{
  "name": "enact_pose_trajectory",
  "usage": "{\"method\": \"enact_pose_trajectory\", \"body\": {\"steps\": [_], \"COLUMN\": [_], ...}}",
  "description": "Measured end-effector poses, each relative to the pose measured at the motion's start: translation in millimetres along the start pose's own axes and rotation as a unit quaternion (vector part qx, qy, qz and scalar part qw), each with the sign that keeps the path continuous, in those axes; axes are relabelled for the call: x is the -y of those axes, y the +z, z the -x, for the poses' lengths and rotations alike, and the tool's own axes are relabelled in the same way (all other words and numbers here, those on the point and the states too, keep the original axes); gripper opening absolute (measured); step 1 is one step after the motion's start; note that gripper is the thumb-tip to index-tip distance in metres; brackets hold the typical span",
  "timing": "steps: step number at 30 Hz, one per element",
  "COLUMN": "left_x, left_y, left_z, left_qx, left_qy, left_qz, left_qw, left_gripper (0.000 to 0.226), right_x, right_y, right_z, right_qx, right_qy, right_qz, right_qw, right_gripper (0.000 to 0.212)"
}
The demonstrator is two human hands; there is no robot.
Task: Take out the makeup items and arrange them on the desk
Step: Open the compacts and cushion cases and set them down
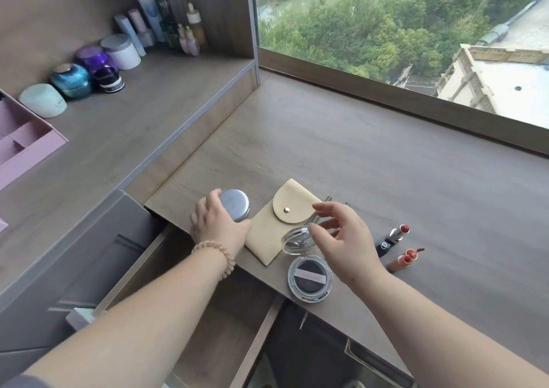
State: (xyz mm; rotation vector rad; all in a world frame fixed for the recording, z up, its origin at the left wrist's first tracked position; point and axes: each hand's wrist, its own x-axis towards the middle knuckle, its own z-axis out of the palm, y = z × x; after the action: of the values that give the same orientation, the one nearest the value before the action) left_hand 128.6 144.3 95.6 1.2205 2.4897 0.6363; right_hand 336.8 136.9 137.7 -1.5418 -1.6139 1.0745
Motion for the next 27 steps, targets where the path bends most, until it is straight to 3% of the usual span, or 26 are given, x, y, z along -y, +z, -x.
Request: {"method": "enact_pose_trajectory", "body": {"steps": [3,9,12,14,15,17,18,20,22,24,27], "left_x": [-1,-2,-6,-16,-24,-39,-46,-59,-73,-84,-95], "left_y": [3,8,3,-10,-19,-44,-55,-70,-79,-84,-78], "left_z": [-24,-40,-36,-31,-28,-22,-18,-11,-3,7,31], "left_qx": [0.064,0.105,0.067,0.099,0.154,0.322,0.393,0.476,0.508,0.5,0.453], "left_qy": [0.016,0.017,0.028,0.043,0.044,0.059,0.082,0.137,0.173,0.173,0.084], "left_qz": [-0.05,-0.09,-0.035,0.074,0.159,0.334,0.368,0.352,0.334,0.366,0.488], "left_qw": [0.997,0.99,0.997,0.991,0.974,0.884,0.839,0.795,0.775,0.765,0.742], "left_gripper": [0.092,0.078,0.072,0.071,0.07,0.068,0.068,0.071,0.071,0.068,0.066], "right_x": [5,1,3,7,10,19,24,37,49,57,60], "right_y": [4,11,10,6,2,-7,-13,-23,-30,-36,-45], "right_z": [2,-1,-2,-6,-9,-14,-16,-16,-15,-13,-7], "right_qx": [0.012,-0.008,-0.03,-0.043,-0.041,-0.015,0.005,0.04,0.041,0.0,-0.097], "right_qy": [-0.013,-0.023,-0.043,-0.063,-0.08,-0.12,-0.141,-0.184,-0.233,-0.283,-0.307], "right_qz": [-0.013,-0.021,-0.022,-0.007,0.008,0.036,0.041,0.052,0.068,0.083,0.101], "right_qw": [1.0,0.999,0.998,0.997,0.996,0.992,0.989,0.981,0.969,0.956,0.941], "right_gripper": [0.027,0.028,0.027,0.023,0.023,0.03,0.038,0.051,0.049,0.032,0.02]}}
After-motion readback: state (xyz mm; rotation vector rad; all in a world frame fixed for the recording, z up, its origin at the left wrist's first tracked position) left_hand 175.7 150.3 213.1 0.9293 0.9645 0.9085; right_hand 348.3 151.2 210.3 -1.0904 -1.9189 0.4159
